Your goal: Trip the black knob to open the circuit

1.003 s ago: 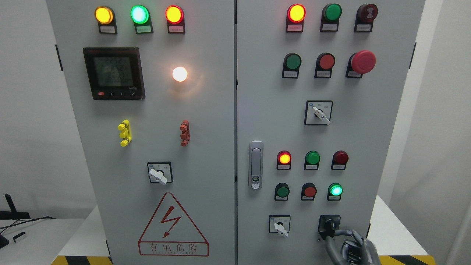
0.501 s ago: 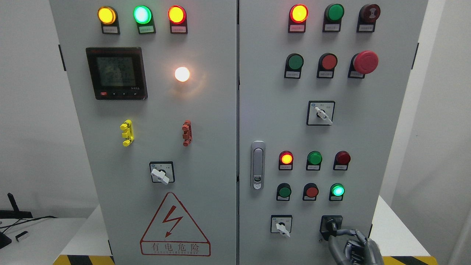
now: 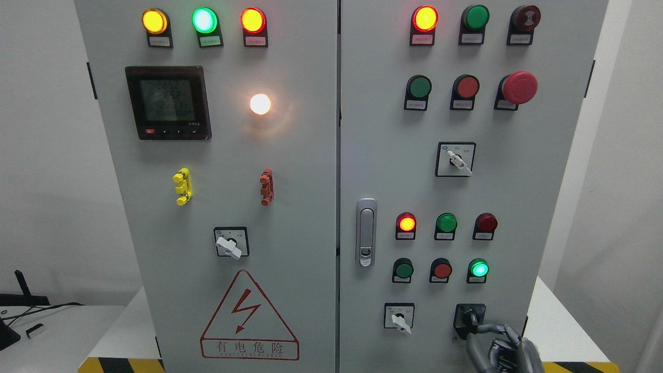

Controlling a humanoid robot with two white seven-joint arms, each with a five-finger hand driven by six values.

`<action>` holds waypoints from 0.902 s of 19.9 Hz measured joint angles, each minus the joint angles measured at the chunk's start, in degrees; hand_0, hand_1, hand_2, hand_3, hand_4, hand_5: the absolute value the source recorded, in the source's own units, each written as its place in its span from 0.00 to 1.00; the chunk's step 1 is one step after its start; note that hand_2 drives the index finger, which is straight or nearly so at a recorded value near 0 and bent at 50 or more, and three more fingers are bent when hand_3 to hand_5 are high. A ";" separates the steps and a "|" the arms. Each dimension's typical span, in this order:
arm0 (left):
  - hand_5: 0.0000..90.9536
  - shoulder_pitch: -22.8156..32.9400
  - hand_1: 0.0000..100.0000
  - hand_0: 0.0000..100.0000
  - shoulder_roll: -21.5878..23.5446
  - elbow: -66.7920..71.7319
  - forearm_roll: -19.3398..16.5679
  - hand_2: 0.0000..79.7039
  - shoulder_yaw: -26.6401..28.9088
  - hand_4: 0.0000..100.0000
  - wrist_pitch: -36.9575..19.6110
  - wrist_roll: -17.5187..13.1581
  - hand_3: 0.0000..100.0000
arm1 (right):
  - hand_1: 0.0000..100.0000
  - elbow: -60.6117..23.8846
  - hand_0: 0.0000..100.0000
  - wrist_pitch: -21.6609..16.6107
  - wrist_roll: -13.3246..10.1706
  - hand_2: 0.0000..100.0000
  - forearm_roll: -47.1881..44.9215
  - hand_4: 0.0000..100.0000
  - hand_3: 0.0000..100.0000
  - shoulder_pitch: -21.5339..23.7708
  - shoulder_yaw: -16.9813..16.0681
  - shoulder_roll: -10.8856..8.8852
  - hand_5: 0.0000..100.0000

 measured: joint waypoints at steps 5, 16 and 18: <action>0.00 0.00 0.39 0.12 0.01 0.00 0.00 0.00 0.00 0.00 0.00 0.00 0.00 | 0.65 -0.09 0.45 -1.88 -0.14 0.45 0.14 1.00 1.00 0.70 -0.94 0.00 1.00; 0.00 0.00 0.39 0.12 0.01 0.00 0.00 0.00 0.00 0.00 0.00 0.00 0.00 | 0.50 -0.60 0.53 -16.82 -0.07 0.36 -0.01 0.80 0.82 6.85 -2.24 -0.01 0.89; 0.00 0.00 0.39 0.12 0.01 0.00 0.00 0.00 0.00 0.00 0.00 0.00 0.00 | 0.37 -0.85 0.47 -20.28 0.77 0.32 -0.15 0.65 0.67 8.91 -2.41 -0.35 0.73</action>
